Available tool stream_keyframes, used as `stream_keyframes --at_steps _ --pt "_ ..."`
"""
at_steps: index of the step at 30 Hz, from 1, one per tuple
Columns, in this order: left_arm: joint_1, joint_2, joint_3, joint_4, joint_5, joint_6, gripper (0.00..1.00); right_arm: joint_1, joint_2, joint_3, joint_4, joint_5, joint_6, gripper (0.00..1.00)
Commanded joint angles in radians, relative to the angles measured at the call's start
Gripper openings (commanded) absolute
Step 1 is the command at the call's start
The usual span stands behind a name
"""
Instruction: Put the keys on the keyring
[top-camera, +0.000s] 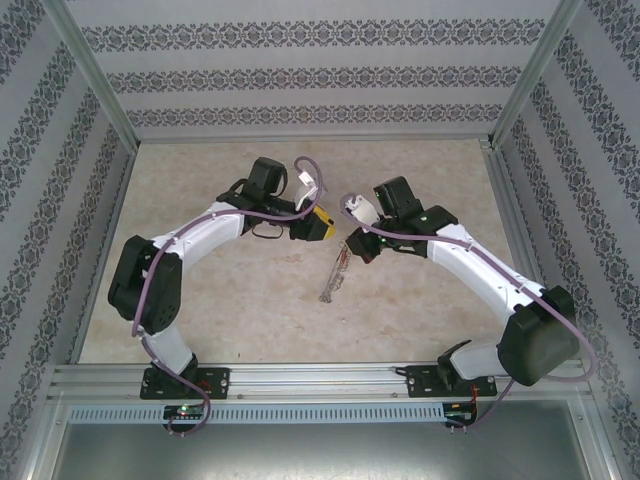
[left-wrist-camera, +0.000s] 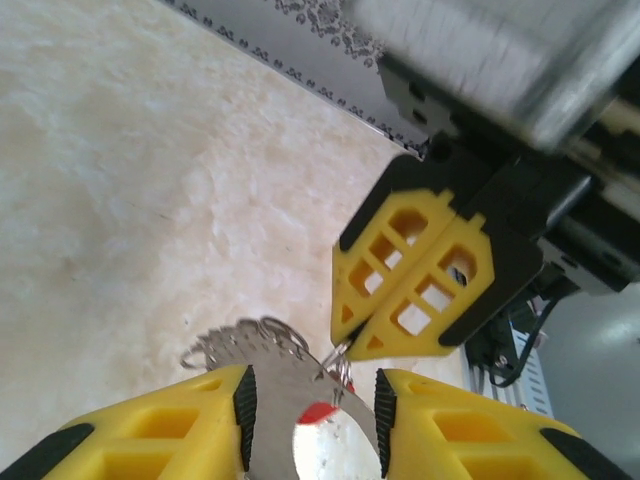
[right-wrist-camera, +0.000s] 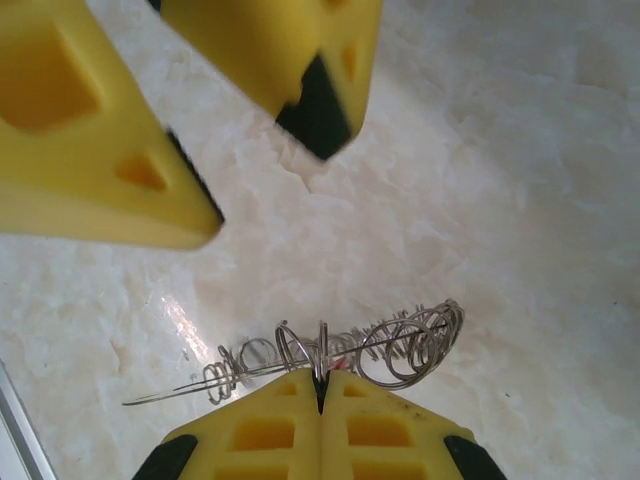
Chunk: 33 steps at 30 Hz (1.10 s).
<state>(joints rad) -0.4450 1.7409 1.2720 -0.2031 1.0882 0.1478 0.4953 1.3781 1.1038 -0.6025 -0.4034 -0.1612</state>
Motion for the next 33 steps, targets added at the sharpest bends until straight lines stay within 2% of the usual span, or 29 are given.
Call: stream_keyframes --at_steps 1,21,33 --pt "-0.008 0.024 0.007 -0.065 0.06 0.049 0.37 0.005 0.008 0.039 -0.003 0.018 -0.02 0.0" --pt "-0.06 0.083 0.017 0.03 0.096 -0.014 0.29 -0.004 0.019 0.038 0.017 0.012 -0.018 0.0" --pt "-0.069 0.094 0.03 0.081 0.095 -0.048 0.28 -0.006 0.012 0.036 0.022 0.002 -0.02 0.0"
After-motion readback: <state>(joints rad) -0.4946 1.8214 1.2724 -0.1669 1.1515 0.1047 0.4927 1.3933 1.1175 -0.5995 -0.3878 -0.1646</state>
